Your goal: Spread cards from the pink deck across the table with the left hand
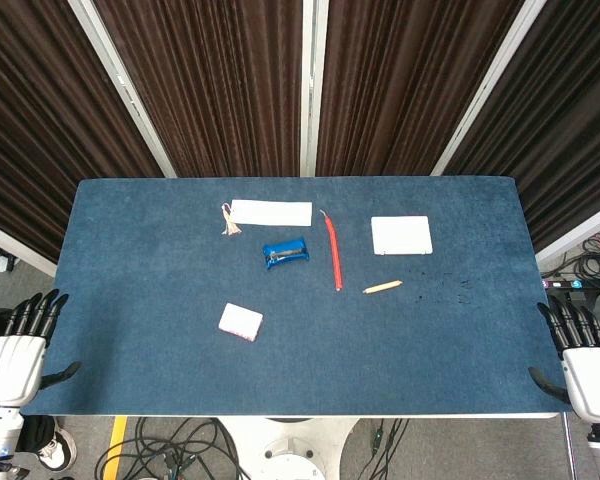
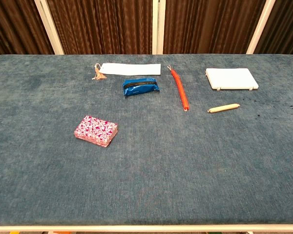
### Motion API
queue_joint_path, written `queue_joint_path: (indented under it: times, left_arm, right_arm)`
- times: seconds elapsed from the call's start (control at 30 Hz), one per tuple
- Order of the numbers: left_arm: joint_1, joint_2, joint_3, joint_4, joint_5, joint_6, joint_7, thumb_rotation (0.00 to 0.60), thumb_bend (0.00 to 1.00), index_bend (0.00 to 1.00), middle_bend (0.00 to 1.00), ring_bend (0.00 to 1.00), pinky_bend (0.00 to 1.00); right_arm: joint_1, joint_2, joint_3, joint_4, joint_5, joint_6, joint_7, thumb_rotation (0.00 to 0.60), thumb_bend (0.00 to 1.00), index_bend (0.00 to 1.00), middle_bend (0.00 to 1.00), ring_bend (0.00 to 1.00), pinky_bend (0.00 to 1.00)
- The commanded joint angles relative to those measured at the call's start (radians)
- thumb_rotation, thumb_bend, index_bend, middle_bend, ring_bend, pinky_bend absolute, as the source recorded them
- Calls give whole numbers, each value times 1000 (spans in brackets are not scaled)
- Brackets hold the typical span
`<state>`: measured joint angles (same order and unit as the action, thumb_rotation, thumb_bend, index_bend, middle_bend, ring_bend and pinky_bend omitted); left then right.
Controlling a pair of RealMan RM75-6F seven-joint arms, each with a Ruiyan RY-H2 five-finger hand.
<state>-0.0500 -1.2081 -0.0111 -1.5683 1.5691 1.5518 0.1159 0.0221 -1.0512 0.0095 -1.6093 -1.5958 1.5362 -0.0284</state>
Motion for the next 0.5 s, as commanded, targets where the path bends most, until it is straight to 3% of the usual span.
queue_joint_path:
  times: [0.03,0.5]
  left_arm:
    - [0,5,1,-6,5,2,5,600,0,37,34,0,105]
    - [-30,23,37,-51,62,-53,20,600,0,38,34,0,105]
  right_arm:
    - [1,0,1,-3,-1,-1,3,600,99,0,0,0,0]
    - [-5,10,3,2,14,0,28,600,99,0,0,0,0]
